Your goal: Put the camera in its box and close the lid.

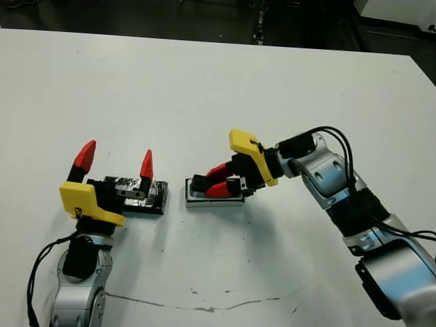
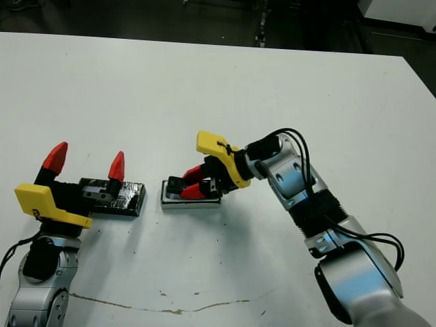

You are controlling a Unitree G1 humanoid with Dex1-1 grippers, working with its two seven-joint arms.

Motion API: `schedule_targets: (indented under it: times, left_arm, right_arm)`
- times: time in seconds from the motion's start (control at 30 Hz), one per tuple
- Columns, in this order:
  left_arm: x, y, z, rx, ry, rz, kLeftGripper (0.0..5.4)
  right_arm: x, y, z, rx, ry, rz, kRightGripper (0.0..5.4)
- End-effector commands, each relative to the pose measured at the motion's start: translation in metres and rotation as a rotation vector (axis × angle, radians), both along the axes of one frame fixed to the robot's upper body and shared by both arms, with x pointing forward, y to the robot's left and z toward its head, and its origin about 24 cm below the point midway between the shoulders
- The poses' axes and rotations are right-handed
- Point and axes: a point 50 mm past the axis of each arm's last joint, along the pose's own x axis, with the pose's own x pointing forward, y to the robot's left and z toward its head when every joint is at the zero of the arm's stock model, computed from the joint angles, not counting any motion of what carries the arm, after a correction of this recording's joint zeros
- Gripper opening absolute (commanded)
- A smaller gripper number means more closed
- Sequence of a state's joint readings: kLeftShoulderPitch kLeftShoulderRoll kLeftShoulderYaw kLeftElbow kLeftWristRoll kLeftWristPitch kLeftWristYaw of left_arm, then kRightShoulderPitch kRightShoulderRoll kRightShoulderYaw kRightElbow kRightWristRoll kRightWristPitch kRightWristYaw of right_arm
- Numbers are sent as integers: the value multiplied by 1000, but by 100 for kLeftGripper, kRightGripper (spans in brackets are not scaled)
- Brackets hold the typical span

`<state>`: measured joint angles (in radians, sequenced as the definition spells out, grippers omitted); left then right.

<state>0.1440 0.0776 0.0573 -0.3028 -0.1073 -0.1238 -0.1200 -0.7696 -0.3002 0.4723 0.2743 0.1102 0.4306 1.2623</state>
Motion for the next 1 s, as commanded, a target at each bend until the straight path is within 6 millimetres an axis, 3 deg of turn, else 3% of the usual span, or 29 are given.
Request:
schedule_targets:
  times: [0.03, 0.13, 0.47, 0.9, 1.0]
  left_arm:
    - [-1, 0, -2, 9, 12, 9, 540]
    - [-1, 0, -2, 15, 12, 7, 540]
    - [-1, 0, -3, 15, 14, 2, 540]
    - [-1, 0, -3, 8, 14, -2, 540]
    - [-1, 1, -3, 15, 11, -4, 540]
  right_arm:
    - [3, -24, -10, -76, 33, -71, 165]
    - [3, -25, -11, -71, 94, -73, 165]
    - [5, -21, -2, -50, 11, 68, 323]
    - [6, -27, 18, -1, -43, 73, 520]
    - [6, -33, 26, 32, -70, 56, 537]
